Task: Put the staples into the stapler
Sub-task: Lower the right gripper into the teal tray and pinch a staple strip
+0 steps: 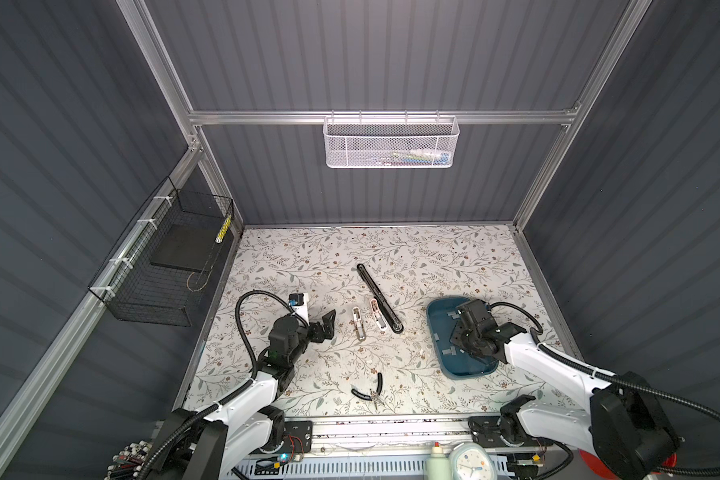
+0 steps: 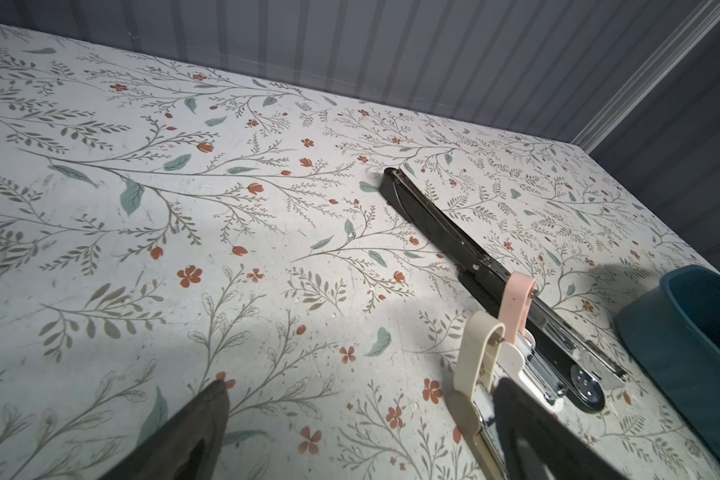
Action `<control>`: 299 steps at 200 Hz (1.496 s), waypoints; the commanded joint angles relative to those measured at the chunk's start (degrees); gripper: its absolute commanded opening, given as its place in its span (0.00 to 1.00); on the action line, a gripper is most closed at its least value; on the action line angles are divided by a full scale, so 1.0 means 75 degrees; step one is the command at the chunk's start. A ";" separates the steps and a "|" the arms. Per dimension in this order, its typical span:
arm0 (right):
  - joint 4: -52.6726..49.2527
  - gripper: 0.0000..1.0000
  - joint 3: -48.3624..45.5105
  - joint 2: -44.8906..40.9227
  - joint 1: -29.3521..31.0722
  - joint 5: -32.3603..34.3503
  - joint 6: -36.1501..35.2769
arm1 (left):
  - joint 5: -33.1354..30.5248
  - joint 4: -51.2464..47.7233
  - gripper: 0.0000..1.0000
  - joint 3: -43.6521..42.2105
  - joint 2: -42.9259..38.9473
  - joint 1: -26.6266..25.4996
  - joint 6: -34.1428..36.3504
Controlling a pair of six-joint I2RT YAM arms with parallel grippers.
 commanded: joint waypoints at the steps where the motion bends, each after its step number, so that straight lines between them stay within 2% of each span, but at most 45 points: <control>1: 0.0342 0.37 0.0109 0.0217 -0.0026 -0.0224 -0.0235 | -0.0341 0.0324 0.99 -0.0141 -0.0296 0.0008 -0.0034; 22: 0.0046 0.37 0.0371 0.0322 -0.0026 0.0157 -0.0404 | -0.0596 0.0391 0.99 -0.0124 -0.0214 0.0008 -0.0011; 55: -0.0283 0.39 0.0603 0.0299 -0.0032 0.0563 -0.0616 | -0.0531 0.0296 0.99 0.0169 0.0260 0.0008 0.0015; 112: -0.0143 0.41 0.0563 0.0440 -0.0070 0.0947 -0.0915 | -0.0658 0.0368 0.99 0.0006 0.0012 0.0008 -0.0013; 213: 0.0506 0.41 0.0633 0.1134 -0.0310 0.0348 -0.1324 | -0.0587 0.0321 0.99 0.0098 0.0143 0.0009 0.0005; 299: 0.0823 0.36 0.0767 0.1679 -0.0330 -0.0174 -0.1399 | -0.0594 0.0290 0.99 0.0079 0.0116 0.0008 0.0002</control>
